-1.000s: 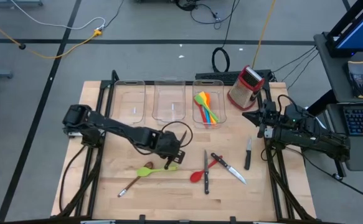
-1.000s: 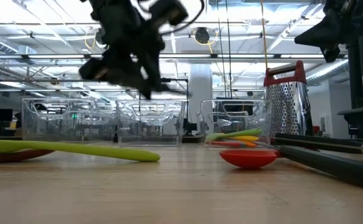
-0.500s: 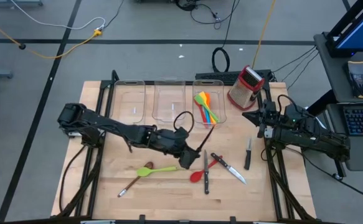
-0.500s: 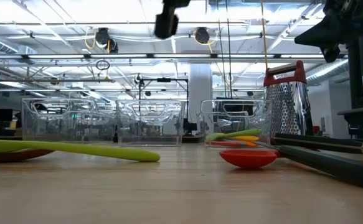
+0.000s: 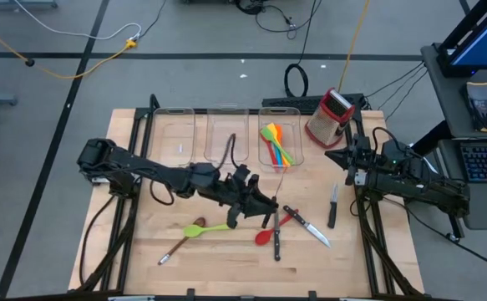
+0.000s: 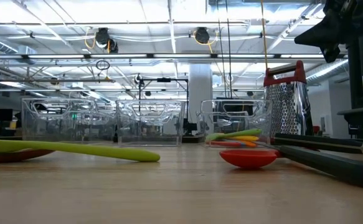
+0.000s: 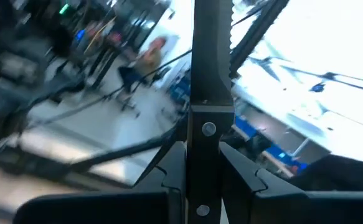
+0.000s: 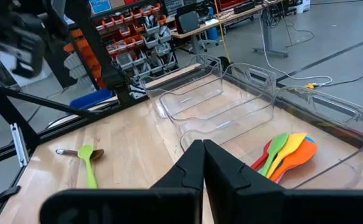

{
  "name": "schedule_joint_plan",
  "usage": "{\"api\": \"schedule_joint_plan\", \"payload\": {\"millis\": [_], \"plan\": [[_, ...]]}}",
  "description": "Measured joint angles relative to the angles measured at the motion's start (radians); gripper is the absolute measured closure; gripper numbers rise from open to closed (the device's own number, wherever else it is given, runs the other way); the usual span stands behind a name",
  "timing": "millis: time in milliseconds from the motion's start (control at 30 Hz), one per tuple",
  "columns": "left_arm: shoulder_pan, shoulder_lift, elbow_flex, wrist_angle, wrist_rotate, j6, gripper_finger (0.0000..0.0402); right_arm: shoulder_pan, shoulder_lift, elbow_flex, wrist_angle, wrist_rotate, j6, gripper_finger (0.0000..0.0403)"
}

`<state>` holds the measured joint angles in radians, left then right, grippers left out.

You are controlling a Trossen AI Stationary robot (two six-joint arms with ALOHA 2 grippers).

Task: Pick & Place Kitchen Items
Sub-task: Put the black knife into the left transparent bin

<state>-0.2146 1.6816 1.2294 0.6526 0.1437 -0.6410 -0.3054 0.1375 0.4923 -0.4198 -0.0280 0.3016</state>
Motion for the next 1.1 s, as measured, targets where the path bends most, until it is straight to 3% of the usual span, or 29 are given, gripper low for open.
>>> {"api": "schedule_joint_plan", "payload": {"millis": [267,500,733,1100], "plan": [[0.0,-0.001,0.001,-0.005,-0.017,-0.028,0.0346,0.0,0.0,0.0,0.0,0.0,-0.003,0.0403],[0.017,-0.001,0.001,-0.276,-0.119,-0.205,0.0348,0.0,0.0,0.0,-0.005,0.0,-0.003,0.0403],[0.044,-0.001,0.001,-0.595,-0.136,-0.389,0.0344,0.0,0.0,0.0,-0.016,0.0,-0.003,0.0403],[0.107,-0.007,0.001,-0.978,-0.137,-0.528,0.0343,0.0,0.0,0.0,-0.028,0.001,-0.003,0.0403]]}}
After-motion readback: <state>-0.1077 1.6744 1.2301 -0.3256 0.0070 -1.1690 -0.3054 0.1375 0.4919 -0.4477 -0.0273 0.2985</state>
